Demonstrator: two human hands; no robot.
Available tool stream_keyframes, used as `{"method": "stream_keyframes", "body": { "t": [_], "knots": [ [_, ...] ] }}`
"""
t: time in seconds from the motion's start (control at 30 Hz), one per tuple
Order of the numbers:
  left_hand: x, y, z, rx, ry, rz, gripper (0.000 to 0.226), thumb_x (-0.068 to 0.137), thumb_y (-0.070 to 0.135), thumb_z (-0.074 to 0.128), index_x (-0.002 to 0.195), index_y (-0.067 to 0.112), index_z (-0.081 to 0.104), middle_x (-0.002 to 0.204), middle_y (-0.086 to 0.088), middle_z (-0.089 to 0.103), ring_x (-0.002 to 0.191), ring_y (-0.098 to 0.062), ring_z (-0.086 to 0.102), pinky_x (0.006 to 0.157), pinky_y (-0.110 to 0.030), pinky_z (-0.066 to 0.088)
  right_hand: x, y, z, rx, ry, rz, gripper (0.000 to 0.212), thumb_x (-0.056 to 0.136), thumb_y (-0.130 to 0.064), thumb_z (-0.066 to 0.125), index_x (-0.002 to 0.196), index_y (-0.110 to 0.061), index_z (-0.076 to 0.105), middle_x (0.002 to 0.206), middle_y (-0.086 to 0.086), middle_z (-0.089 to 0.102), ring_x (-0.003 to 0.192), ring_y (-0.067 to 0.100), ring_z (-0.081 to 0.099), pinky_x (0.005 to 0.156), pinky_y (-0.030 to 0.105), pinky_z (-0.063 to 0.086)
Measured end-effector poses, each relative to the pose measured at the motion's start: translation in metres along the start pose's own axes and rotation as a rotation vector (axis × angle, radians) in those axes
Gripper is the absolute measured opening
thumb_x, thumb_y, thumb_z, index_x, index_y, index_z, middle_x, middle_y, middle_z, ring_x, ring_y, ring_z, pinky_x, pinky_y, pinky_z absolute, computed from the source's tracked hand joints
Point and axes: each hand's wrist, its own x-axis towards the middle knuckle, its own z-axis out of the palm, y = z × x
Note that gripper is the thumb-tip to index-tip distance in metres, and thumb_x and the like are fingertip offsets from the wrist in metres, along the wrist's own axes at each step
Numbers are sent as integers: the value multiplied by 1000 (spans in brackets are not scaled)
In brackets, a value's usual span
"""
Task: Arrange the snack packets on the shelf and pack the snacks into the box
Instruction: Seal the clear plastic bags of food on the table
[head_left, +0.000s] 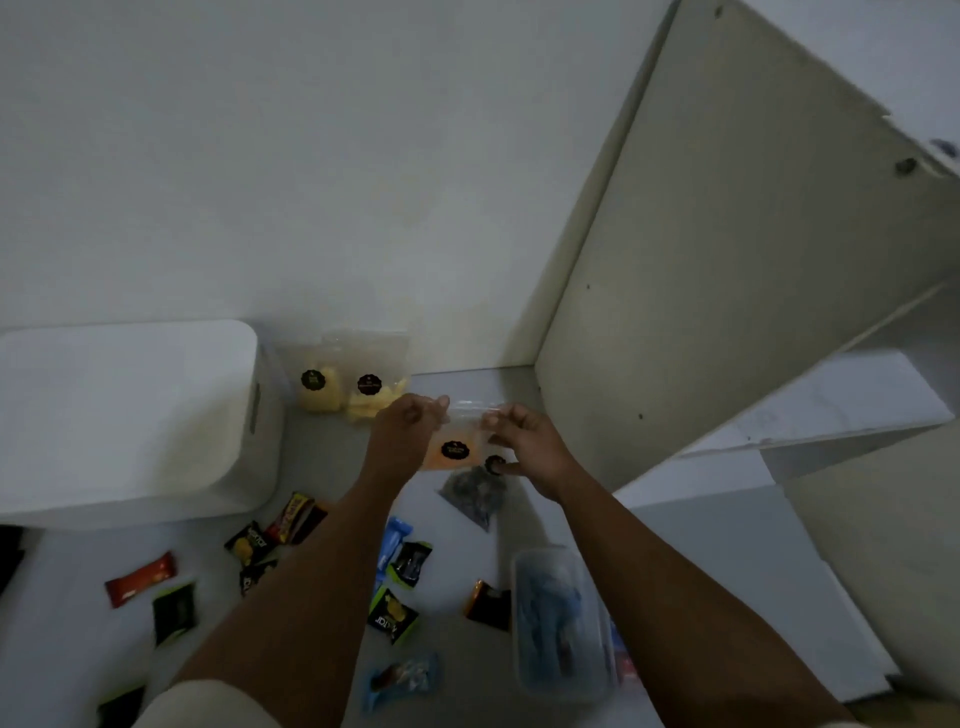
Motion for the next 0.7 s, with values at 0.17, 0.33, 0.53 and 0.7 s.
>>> {"method": "stream_keyframes", "body": {
  "t": [0.17, 0.33, 0.53, 0.7],
  "knots": [
    [33, -25, 7, 90, -71, -165, 45, 91, 33, 71, 131, 19, 55, 126, -2, 59, 112, -20, 58, 90, -33, 49, 60, -14, 15, 8, 60, -14, 10, 99, -23, 60, 90, -20, 64, 97, 3, 69, 90, 20, 67, 74, 44, 53],
    [62, -38, 21, -17, -85, -356, 56, 94, 5, 65, 140, 18, 38, 111, 3, 50, 97, -15, 54, 74, -24, 51, 111, -8, 33, 21, 90, -33, 23, 100, -13, 57, 79, -19, 59, 87, 6, 66, 81, 27, 61, 68, 40, 49],
    [89, -47, 29, -143, -31, -361, 40, 92, -8, 60, 106, 29, 51, 98, -5, 59, 86, -19, 60, 65, -20, 48, 150, 0, 45, 60, 186, 5, 19, 101, -10, 54, 84, -14, 61, 88, 10, 66, 77, 30, 61, 63, 42, 54],
    [113, -48, 29, -172, 60, -302, 45, 92, -8, 58, 113, 31, 53, 91, 3, 55, 79, -11, 52, 68, -24, 46, 169, -5, 54, -36, 220, -75, 19, 100, -6, 54, 85, -15, 63, 81, 0, 65, 79, 20, 62, 78, 47, 59]
  ]
}}
